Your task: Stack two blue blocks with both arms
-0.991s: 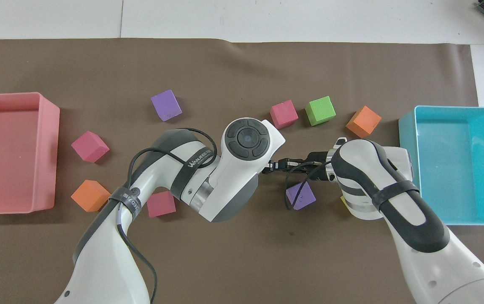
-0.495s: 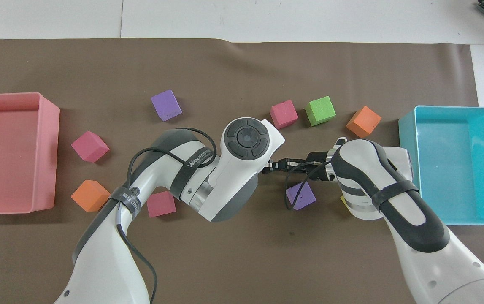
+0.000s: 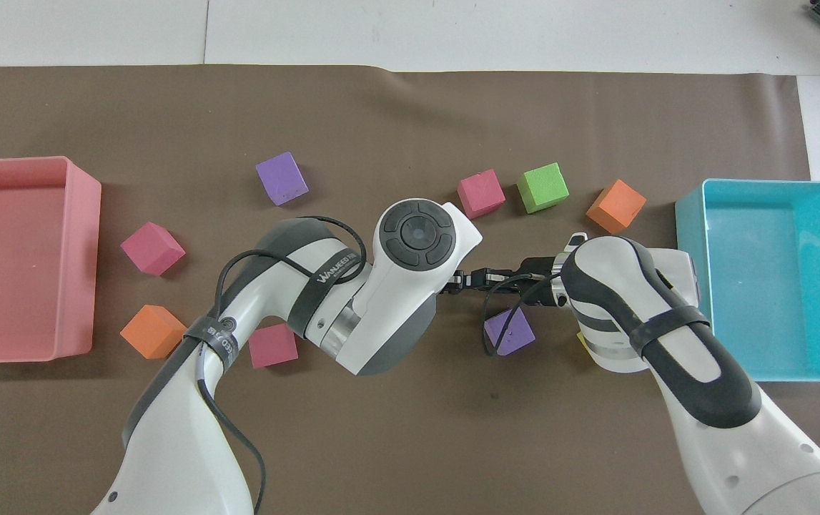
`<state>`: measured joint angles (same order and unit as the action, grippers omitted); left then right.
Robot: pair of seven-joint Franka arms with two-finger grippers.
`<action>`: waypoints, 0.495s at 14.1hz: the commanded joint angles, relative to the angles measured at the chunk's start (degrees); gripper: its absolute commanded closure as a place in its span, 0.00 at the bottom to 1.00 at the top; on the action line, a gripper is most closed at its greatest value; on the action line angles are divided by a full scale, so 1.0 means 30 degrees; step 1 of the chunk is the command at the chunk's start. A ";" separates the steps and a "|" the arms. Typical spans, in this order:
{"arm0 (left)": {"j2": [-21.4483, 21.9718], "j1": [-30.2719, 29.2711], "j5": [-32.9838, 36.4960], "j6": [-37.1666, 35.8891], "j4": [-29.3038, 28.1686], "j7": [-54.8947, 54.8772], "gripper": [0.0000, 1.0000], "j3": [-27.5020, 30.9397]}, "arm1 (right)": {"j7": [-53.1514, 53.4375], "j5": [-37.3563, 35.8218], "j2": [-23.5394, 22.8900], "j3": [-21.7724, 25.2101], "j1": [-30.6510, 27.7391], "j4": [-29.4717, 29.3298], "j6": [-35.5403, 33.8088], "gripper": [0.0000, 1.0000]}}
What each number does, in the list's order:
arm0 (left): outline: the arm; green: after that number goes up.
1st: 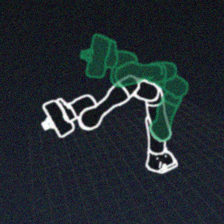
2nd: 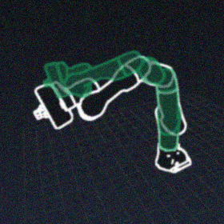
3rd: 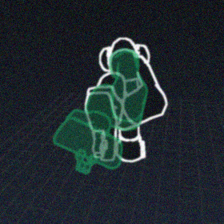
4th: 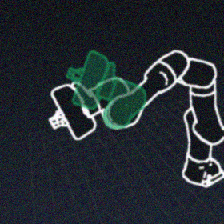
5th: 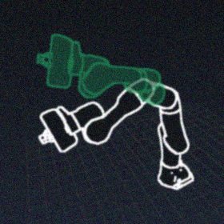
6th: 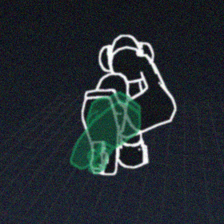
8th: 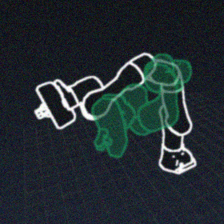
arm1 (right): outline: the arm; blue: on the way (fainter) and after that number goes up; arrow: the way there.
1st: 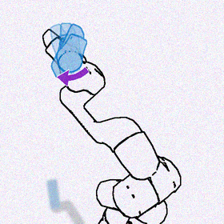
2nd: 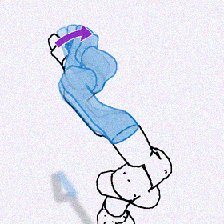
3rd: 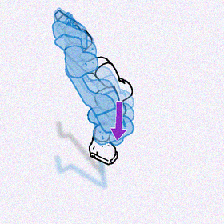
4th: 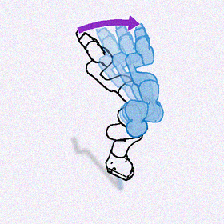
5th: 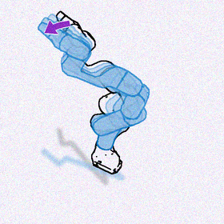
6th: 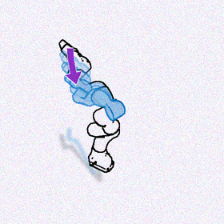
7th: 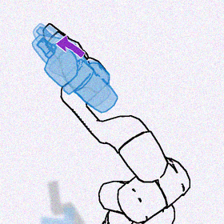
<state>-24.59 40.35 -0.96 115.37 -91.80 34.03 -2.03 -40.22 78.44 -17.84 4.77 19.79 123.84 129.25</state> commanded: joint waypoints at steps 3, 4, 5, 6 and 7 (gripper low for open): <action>0.0374 0.0232 -0.0177 0.0391 -0.0454 -0.0240 0.00 0.0296 | -0.0479 0.0661 -0.0061 -0.0097 -0.0033 -0.0002 0.0304 1.00; 0.0490 0.0261 -0.0177 0.0188 -0.0395 -0.0240 0.00 0.0296 | -0.0479 0.0661 -0.0061 -0.0097 -0.0033 -0.0002 0.0159 1.00; 0.0782 0.0261 -0.0177 0.0099 -0.0482 -0.0240 0.00 0.0296 | -0.0479 0.0661 -0.0061 -0.0097 -0.0033 -0.0002 0.0099 1.00; 0.1191 0.0232 -0.0177 -0.0192 -0.0512 -0.0269 0.00 0.0296 | -0.0479 0.0661 -0.0061 -0.0097 -0.0033 -0.0002 0.0128 1.00; 0.1746 0.0174 -0.0177 -0.0804 -0.0570 -0.0298 0.00 0.0325 | -0.0479 0.0661 -0.0061 -0.0097 -0.0033 -0.0002 0.0099 1.00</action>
<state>-23.46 40.35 -0.97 115.08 -91.73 33.99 -1.97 -40.22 78.44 -17.84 4.77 19.82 123.84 129.25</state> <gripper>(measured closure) 0.000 0.991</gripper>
